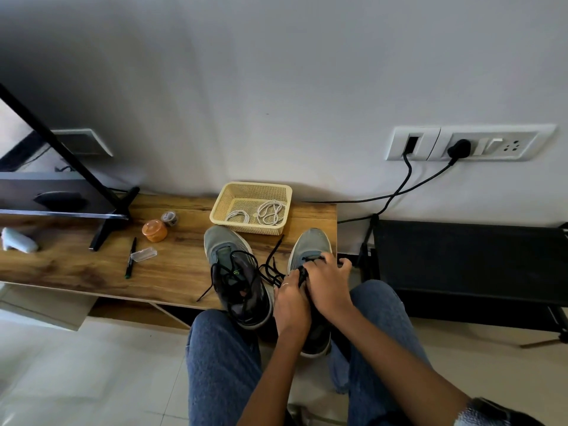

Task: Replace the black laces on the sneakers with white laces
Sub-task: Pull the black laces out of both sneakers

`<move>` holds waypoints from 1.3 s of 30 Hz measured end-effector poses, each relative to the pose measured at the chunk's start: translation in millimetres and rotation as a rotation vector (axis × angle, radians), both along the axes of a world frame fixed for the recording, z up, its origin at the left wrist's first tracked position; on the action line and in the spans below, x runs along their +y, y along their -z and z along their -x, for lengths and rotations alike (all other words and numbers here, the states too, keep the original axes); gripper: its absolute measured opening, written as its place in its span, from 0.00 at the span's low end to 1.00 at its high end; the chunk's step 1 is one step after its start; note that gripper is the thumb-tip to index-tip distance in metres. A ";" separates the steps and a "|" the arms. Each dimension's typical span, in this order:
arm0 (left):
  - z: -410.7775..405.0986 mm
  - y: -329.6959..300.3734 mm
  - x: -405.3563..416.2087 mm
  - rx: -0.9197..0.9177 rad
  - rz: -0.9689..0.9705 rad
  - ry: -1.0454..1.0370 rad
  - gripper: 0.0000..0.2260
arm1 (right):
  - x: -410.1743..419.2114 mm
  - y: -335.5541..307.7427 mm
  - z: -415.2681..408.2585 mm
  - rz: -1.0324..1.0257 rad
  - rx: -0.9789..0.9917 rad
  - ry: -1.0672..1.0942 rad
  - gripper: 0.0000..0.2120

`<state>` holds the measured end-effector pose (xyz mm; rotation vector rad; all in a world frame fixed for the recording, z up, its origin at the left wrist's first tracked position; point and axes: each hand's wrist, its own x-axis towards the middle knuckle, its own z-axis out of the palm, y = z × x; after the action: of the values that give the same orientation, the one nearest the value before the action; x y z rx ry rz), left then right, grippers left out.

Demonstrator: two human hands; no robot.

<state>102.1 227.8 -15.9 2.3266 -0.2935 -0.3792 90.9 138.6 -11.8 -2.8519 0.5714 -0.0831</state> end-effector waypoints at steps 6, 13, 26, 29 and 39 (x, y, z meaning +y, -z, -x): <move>-0.4 3.4 -0.1 -0.028 -0.063 0.014 0.20 | -2.1 -4.4 -2.5 0.096 -0.025 -0.045 0.10; -0.7 2.0 -0.1 -0.041 -0.020 -0.031 0.18 | -6.0 3.1 2.0 -0.466 -0.367 0.311 0.05; -0.3 1.8 -1.3 -0.014 -0.090 -0.029 0.18 | -26.5 -9.8 9.8 -0.479 -0.402 0.636 0.12; 1.3 0.6 -2.1 -0.011 -0.078 -0.025 0.17 | -14.7 -15.8 6.7 -0.184 -0.307 0.244 0.14; 3.5 -3.2 -0.3 0.006 -0.076 -0.034 0.17 | 3.0 2.7 -2.7 0.155 -0.148 0.020 0.11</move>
<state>98.6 227.5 -12.6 2.4013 -0.2402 -0.3867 93.6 141.5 -14.5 -2.9555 0.5857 -0.3526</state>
